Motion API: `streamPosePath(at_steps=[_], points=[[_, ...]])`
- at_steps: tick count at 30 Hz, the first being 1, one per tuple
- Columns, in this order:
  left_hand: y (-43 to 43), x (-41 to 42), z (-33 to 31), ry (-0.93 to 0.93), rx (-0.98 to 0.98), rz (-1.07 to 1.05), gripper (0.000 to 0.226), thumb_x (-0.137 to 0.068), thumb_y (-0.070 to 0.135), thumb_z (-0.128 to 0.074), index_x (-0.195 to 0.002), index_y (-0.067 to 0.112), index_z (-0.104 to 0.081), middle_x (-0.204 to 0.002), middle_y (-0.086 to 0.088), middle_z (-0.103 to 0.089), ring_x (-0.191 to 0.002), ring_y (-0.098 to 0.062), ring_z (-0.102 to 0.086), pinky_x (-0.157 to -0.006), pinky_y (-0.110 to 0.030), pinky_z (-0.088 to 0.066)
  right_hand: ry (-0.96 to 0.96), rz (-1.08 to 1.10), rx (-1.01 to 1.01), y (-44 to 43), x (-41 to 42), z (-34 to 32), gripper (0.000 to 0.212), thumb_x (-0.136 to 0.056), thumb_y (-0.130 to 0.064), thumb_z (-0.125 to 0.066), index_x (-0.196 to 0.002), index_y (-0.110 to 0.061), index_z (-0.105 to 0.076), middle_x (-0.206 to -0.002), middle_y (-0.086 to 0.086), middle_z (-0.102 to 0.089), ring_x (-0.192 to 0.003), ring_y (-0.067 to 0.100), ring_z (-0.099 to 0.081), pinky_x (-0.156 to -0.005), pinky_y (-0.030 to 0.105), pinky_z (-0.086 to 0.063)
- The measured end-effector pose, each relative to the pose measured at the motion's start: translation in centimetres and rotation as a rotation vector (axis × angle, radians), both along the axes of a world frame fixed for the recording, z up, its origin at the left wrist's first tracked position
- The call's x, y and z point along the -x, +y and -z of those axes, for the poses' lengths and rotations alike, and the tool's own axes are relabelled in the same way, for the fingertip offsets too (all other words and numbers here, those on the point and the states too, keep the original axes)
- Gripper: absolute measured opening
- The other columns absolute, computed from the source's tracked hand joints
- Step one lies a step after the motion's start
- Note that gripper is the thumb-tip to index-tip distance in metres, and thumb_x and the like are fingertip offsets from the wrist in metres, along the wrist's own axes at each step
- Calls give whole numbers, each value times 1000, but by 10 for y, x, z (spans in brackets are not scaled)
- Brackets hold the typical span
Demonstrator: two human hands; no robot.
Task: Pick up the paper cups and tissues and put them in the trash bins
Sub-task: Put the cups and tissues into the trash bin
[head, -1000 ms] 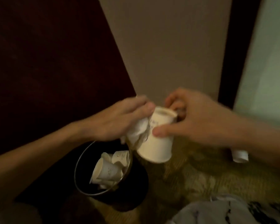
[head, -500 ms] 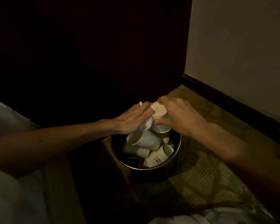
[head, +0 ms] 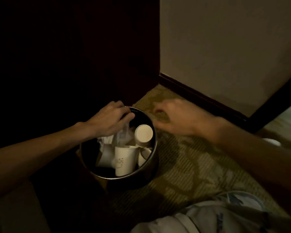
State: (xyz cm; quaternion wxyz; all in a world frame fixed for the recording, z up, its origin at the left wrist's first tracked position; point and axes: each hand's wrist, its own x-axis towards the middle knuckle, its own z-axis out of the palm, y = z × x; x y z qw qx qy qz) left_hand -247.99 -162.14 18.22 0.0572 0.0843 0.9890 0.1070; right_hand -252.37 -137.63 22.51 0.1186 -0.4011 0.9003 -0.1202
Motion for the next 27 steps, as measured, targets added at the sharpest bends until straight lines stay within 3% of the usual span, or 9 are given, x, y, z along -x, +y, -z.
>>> streamPosePath(at_steps=[4,7,9,13,16,20,22,25,27], points=[[58,22,-42,84,-100,166,29,-99,41,-48,-73,30,-55,-59,7,-54,-54,-4,-55,-46,-16,-35,-27,117,-27,60,15,-48,32,-89,-52,-58,-108,-27,-64,-94,-14,-62,-81,-1,-54,-69,20,-46],[127,42,-55,134,-134,324,38,-98,46,-49,-65,26,-54,-51,9,-49,-51,1,-53,-41,-15,-30,-114,236,-59,125,11,-59,21,-86,-53,-61,-94,-34,-65,-82,-16,-64,-71,-1,-59,-62,18,-46],[178,55,-49,105,-184,400,41,-95,51,-47,-64,25,-53,-54,8,-53,-52,-1,-54,-45,-25,-38,-150,347,-140,173,6,-52,19,-85,-54,-60,-89,-36,-64,-81,-15,-66,-72,-2,-60,-62,20,-46],[281,84,-7,-104,-306,433,29,-95,44,-55,-76,25,-64,-67,4,-63,-63,-9,-60,-57,-34,-47,-182,574,-192,262,3,-7,17,-88,-45,-63,-94,-29,-67,-93,-10,-67,-82,10,-59,-67,26,-43],[349,98,43,-242,-356,415,16,-93,41,-60,-90,25,-64,-77,9,-64,-75,-9,-61,-63,-31,-44,-238,696,-155,306,0,43,11,-91,-39,-62,-97,-30,-66,-100,-6,-67,-82,10,-56,-61,19,-39],[419,105,110,-401,-366,313,16,-91,42,-62,-100,30,-57,-98,7,-59,-102,-16,-53,-79,-30,-38,-330,828,-122,338,-5,120,31,-94,-28,-58,-124,-24,-62,-125,8,-64,-113,28,-58,-89,33,-44],[442,106,140,-455,-383,224,15,-90,41,-64,-96,31,-54,-99,6,-56,-107,-21,-55,-81,-30,-40,-408,870,-126,347,-8,150,39,-96,-27,-53,-136,-30,-51,-134,8,-57,-121,30,-53,-91,36,-42],[463,109,176,-513,-395,44,35,-87,50,-66,-107,23,-56,-108,0,-61,-97,-24,-62,-76,-33,-51,-495,922,-80,357,-10,180,50,-97,-21,-51,-145,-32,-39,-143,9,-50,-126,31,-50,-93,38,-42],[473,110,194,-607,-436,-85,58,-84,61,-63,-121,18,-51,-109,-2,-61,-83,-19,-62,-59,-29,-50,-552,977,-37,363,-11,193,60,-95,-17,-51,-150,-32,-31,-145,12,-48,-125,32,-51,-95,40,-44]])
